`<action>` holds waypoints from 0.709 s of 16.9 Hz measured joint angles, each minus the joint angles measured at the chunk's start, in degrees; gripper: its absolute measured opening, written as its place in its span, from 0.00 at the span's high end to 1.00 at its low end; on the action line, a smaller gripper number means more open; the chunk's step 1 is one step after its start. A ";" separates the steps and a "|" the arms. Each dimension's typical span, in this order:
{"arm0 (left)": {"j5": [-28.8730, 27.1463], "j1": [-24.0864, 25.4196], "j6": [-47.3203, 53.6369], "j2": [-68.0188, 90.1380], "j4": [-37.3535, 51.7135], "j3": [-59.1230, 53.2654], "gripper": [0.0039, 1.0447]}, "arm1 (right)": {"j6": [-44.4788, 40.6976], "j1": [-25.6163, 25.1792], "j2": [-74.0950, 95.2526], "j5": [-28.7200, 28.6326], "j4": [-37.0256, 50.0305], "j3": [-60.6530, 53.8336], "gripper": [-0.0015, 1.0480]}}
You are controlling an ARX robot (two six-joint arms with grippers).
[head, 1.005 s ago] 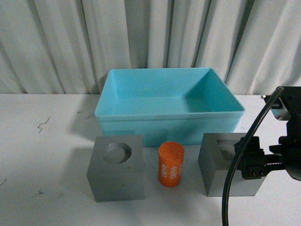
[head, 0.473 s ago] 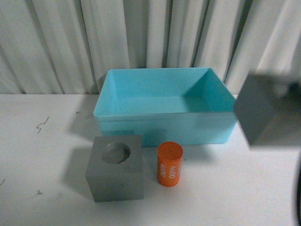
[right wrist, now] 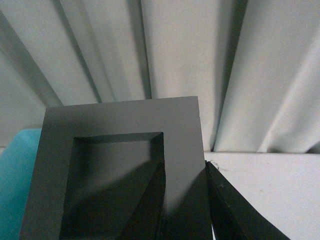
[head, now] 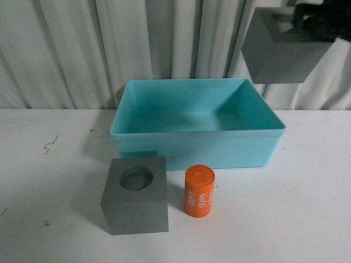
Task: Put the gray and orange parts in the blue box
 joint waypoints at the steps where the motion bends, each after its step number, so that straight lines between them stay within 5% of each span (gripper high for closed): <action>1: 0.00 0.00 0.00 0.00 0.00 0.00 0.06 | 0.26 1.31 5.38 0.90 -1.99 4.98 0.82; 12: 0.02 0.00 0.00 0.00 0.00 0.00 0.06 | 3.41 4.26 17.53 8.35 -9.77 14.03 0.82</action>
